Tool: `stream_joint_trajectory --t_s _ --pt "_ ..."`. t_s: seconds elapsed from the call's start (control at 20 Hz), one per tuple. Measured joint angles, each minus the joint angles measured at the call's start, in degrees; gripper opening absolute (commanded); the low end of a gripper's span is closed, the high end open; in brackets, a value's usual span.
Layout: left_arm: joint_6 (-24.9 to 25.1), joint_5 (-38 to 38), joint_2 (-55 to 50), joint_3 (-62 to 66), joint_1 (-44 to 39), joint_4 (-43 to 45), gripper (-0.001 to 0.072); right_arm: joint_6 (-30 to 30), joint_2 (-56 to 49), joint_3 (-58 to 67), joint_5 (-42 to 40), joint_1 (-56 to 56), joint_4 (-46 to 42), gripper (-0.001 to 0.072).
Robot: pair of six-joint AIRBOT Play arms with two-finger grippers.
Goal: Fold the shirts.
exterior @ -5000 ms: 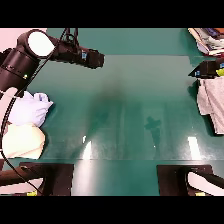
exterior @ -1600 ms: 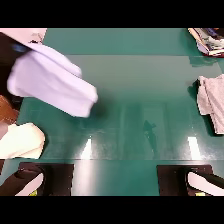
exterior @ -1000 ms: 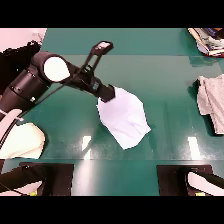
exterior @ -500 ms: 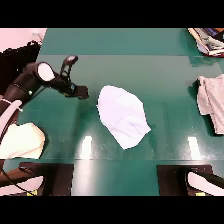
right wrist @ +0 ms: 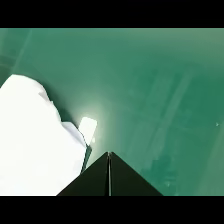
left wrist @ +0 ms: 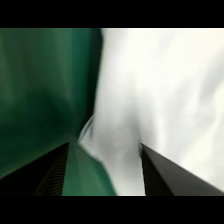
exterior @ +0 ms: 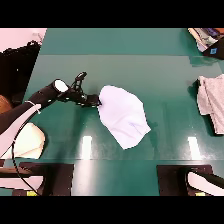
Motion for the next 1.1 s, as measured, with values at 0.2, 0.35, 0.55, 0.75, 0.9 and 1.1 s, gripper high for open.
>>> stream_joint_trajectory --t_s 0.2,0.35,0.55,0.75,0.9,1.1 --pt "1.3 5.2 -0.4 -0.2 -2.9 -2.5 0.0025 0.1 0.0 -6.0 0.0 0.0 0.0 0.0014" --pt "1.6 6.2 -0.5 0.9 -3.1 -2.9 0.0024 0.2 0.0 -13.3 0.0 0.0 0.0 0.0014" --pt "1.8 3.5 -0.4 5.0 -2.6 -2.3 0.0024 0.2 0.0 -27.6 -0.1 1.8 0.0 0.0436" --pt "1.9 1.6 -0.4 7.6 -2.4 -1.6 0.0024 0.2 0.0 -43.7 -6.0 7.5 4.0 0.0436" --pt "1.9 0.8 -0.4 8.2 -2.4 -1.2 0.0024 0.1 -0.3 -52.1 -13.9 13.0 7.6 0.0436" --pt "1.9 0.0 -0.4 8.5 -2.4 -0.9 0.0024 0.1 -4.1 -55.7 -20.7 18.4 11.3 0.0384"
